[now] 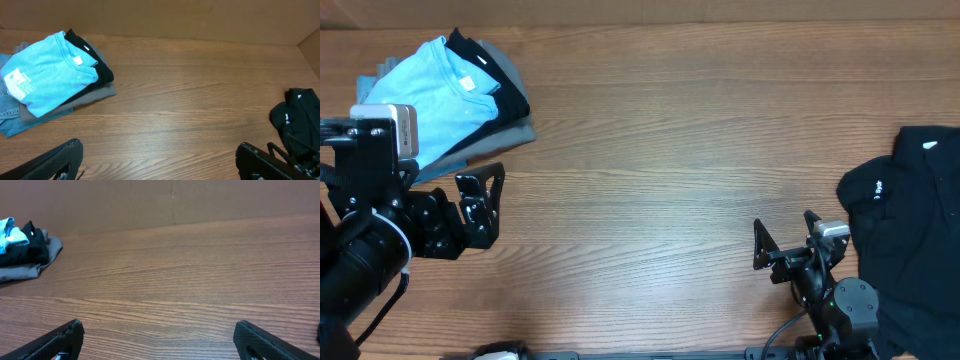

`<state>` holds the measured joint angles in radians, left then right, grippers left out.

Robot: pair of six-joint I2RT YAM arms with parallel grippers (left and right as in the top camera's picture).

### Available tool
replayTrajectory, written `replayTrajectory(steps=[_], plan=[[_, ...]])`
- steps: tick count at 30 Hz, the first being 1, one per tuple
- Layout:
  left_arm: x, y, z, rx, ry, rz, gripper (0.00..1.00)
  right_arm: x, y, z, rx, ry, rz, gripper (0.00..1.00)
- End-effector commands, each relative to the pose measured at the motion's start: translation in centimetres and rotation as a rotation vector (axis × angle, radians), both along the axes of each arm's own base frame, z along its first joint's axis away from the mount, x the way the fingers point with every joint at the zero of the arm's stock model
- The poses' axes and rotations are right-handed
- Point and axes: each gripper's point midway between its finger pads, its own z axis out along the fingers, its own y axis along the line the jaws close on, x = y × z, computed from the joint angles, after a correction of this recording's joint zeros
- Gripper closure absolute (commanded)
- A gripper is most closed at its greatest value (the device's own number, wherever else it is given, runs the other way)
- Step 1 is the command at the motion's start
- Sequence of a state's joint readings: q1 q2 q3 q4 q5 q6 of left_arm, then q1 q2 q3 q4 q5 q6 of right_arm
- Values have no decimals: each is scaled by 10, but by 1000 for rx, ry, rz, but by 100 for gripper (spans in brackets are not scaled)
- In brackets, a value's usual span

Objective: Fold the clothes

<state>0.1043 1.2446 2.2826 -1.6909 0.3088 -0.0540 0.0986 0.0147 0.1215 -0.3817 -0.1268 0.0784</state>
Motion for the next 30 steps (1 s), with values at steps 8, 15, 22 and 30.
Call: replayTrajectory(steps=[8,15,22,30], plan=[[0,-1,-1,-14,6,8,0,0,0,0,6,-9,0,0],[4,3,-1,9,2,17,0,0,0,0,6,-9,0,0],[22,12,-10,96,-129,21,0,0,0,0,6,-9,0,0],[24,5,-80,264,-295,-113,0,0,0,0,6,-9,0,0]])
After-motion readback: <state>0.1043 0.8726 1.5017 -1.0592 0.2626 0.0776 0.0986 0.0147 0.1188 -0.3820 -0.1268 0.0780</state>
